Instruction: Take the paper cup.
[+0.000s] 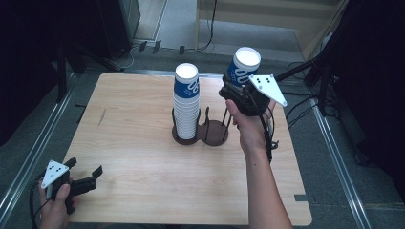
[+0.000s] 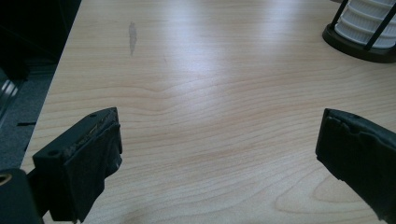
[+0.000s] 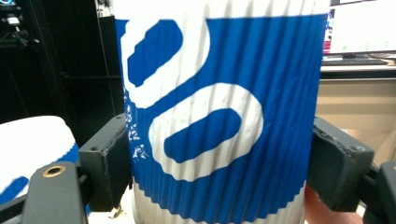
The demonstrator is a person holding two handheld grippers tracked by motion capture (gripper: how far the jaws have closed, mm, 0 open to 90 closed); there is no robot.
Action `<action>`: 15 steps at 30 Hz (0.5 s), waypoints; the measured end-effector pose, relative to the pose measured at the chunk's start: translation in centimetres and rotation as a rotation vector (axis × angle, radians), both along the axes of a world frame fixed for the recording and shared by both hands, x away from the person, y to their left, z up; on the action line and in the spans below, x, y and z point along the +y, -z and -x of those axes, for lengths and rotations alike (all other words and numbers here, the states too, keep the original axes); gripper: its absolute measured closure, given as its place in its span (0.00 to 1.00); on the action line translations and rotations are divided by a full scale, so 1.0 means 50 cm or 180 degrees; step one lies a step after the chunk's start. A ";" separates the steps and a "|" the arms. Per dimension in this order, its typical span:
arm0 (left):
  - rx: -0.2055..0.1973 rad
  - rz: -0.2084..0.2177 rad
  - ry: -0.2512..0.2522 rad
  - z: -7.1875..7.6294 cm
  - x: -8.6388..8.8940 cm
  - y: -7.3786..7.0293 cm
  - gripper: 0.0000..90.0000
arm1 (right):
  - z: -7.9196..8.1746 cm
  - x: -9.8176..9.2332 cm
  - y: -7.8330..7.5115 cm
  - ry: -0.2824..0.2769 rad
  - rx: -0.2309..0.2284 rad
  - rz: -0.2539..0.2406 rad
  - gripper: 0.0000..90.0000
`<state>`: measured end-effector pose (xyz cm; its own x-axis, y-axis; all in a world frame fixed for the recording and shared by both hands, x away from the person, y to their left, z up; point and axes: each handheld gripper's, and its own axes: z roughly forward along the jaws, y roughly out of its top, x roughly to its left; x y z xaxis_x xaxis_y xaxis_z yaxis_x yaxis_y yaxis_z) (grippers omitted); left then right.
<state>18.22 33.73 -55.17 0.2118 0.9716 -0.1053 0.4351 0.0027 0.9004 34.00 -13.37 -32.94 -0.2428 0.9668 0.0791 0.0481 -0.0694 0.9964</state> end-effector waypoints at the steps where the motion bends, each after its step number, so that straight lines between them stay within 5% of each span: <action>1: 0.0000 0.0000 0.0000 0.000 0.000 0.000 0.01 | 0.001 -0.003 0.003 0.0009 0.0002 -0.0006 0.21; 15: 0.0012 -0.0013 -0.0022 0.000 0.001 0.000 0.01 | 0.019 -0.041 0.034 0.0101 0.0047 -0.0020 0.21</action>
<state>18.21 33.77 -55.16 0.2045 0.9735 -0.1020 0.4384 0.0021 0.8988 33.02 -15.39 -34.65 -0.2107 0.9735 0.0884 0.0606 -0.0773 0.9952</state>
